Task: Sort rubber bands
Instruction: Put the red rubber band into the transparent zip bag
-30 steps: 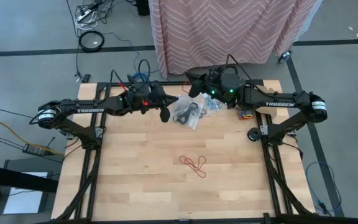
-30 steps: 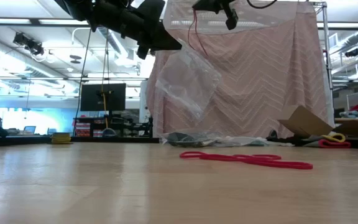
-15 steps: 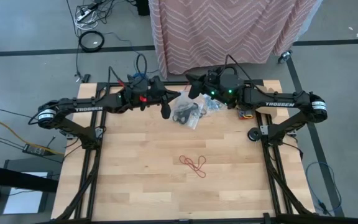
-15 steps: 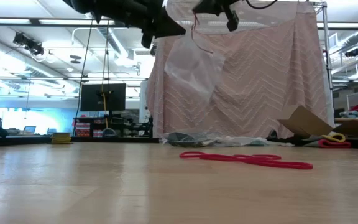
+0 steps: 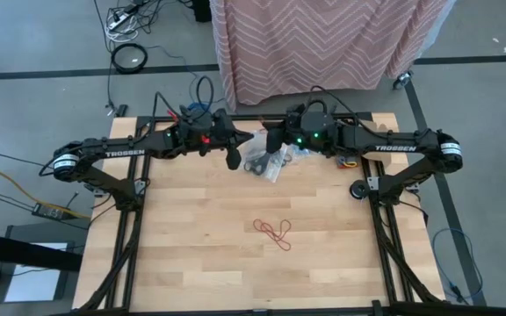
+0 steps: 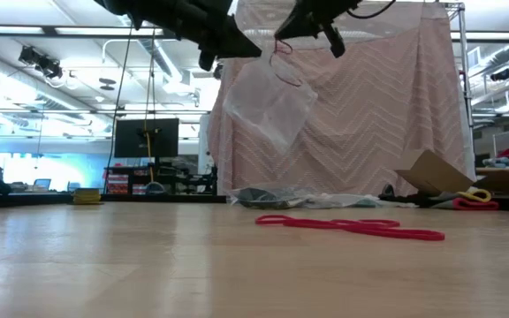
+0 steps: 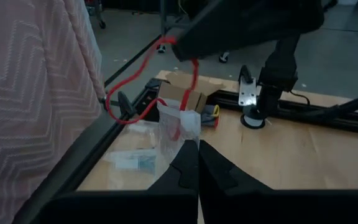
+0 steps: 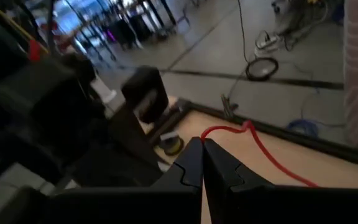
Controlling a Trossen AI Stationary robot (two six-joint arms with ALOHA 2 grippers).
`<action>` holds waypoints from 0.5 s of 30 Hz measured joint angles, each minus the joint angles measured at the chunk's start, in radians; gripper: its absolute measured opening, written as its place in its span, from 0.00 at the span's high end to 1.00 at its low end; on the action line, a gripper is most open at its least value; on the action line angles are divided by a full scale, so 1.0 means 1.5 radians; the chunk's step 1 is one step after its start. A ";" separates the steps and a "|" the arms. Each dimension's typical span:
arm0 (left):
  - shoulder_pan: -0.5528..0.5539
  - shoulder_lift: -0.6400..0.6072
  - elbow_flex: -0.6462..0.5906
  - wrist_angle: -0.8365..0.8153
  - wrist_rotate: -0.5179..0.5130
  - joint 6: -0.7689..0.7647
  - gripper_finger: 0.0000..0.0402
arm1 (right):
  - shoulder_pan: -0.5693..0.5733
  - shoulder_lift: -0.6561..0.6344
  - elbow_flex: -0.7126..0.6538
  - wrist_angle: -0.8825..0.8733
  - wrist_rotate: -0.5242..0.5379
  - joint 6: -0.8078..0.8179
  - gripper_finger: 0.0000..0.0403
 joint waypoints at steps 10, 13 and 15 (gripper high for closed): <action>0.000 0.000 0.000 -0.014 0.029 0.005 1.00 | -0.014 -0.018 -0.001 -0.128 -0.078 0.030 1.00; 0.000 0.000 0.000 -0.014 0.046 0.017 1.00 | -0.024 -0.019 -0.001 -0.146 -0.100 0.031 1.00; 0.000 0.000 0.000 -0.014 0.055 0.017 1.00 | -0.032 -0.019 -0.001 -0.151 -0.122 0.031 1.00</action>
